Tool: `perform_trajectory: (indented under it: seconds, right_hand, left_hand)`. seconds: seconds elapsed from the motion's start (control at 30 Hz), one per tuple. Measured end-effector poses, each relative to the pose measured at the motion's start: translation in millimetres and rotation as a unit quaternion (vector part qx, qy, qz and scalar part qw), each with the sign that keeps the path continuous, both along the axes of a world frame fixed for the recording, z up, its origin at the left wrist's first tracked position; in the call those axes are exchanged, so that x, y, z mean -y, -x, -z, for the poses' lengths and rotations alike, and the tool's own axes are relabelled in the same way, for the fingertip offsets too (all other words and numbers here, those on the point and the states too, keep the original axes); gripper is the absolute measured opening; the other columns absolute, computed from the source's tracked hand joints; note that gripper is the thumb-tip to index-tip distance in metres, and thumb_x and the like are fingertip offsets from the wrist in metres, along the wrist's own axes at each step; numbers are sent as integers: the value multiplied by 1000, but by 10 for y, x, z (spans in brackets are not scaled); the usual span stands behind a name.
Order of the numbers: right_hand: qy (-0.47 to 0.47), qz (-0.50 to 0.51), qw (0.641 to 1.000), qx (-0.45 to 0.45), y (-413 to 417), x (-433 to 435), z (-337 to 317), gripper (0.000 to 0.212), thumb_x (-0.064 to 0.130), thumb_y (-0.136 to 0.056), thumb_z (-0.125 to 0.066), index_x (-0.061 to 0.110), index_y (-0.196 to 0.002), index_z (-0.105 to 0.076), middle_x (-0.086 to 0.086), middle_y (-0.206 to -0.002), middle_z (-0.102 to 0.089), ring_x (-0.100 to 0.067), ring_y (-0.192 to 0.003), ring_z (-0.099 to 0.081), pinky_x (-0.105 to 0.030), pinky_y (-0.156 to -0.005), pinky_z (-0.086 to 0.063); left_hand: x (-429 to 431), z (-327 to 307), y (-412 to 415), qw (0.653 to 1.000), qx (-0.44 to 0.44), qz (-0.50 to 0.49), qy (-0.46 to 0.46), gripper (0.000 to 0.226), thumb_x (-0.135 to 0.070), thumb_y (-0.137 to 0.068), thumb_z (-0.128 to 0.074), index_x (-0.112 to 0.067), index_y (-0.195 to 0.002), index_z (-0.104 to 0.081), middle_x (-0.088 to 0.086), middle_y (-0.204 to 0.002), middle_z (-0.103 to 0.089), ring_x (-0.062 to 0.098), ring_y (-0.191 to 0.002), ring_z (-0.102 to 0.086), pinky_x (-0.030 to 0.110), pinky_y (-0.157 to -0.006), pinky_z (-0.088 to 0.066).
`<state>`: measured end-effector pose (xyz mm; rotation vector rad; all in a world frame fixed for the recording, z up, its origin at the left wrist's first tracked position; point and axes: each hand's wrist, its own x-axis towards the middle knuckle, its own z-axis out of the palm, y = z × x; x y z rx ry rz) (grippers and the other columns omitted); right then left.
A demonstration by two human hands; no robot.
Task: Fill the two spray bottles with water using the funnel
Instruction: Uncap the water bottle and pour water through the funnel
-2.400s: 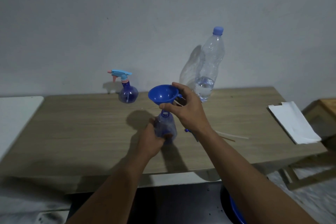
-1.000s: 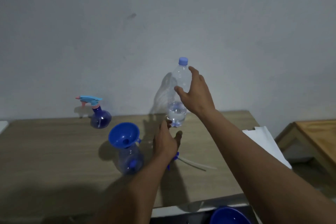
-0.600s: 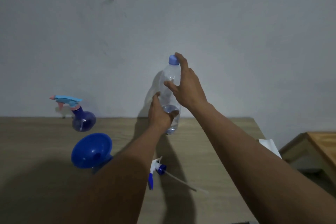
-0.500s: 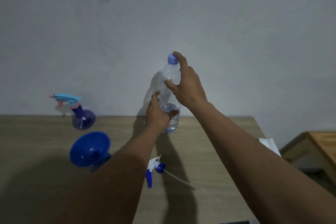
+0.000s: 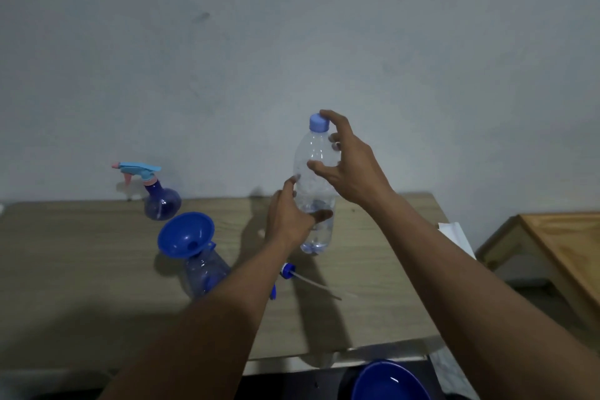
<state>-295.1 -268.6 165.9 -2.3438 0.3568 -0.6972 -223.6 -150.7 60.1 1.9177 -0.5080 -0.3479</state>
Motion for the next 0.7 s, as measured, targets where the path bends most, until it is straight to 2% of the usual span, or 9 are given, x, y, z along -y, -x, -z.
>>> perform_trajectory:
  seconds: [0.2,0.3,0.4,0.5,0.57,0.63,0.7]
  right_hand:
    - [-21,7,1000,-14,437,-211,95,83,27,-82,-81,46,-144,-29,6,-118,-52,-12,-107,-55,-36,-92,-53]
    - [-51,9,999,-10,596,-245,105,84,25,-80,-82,49,-142,-30,1,-121,-55,-15,-109,-57,-39,-93,-54]
    - [-73,7,997,-7,689,-286,106,81,27,-81,-80,53,-139,-30,0,-121,-56,-16,-111,-59,-37,-90,-55]
    - [-119,30,992,-8,671,-334,49,64,47,-83,-73,52,-134,-34,0,-118,-60,-14,-108,-62,-28,-83,-49]
    - [-130,60,989,-20,602,-360,-31,52,62,-84,-67,44,-124,-39,2,-108,-64,-9,-97,-63,-24,-75,-46]
    - [-124,82,989,-22,534,-371,-94,41,63,-87,-62,34,-111,-45,0,-101,-68,-12,-90,-65,-27,-69,-49]
    - [-127,86,988,-17,496,-377,-122,32,57,-91,-61,32,-106,-48,2,-102,-69,-14,-93,-66,-31,-68,-50]
  left_hand:
    - [-227,131,305,999,-27,37,1,84,-53,-57,-87,-44,-129,-44,-3,-124,-57,20,-109,-60,46,-88,-57]
    - [-272,85,345,999,-11,40,6,72,-62,-53,-82,-42,-115,-50,-6,-117,-61,12,-98,-63,42,-85,-58]
    - [-303,37,322,997,-23,68,22,68,-56,-56,-83,-43,-113,-50,-10,-117,-65,9,-100,-61,37,-86,-56]
    - [-320,25,304,996,-33,81,32,66,-44,-61,-88,-40,-118,-54,-14,-115,-65,10,-106,-62,34,-90,-55]
    - [-332,21,315,996,-25,77,31,64,-43,-60,-89,-40,-114,-55,-19,-109,-65,5,-102,-62,27,-83,-53]
    - [-341,9,325,997,-15,71,31,62,-46,-58,-88,-42,-110,-56,-23,-105,-66,-3,-96,-61,23,-78,-52]
    - [-343,14,326,996,-22,72,40,60,-45,-58,-88,-41,-110,-58,-24,-104,-68,-6,-96,-62,25,-80,-54]
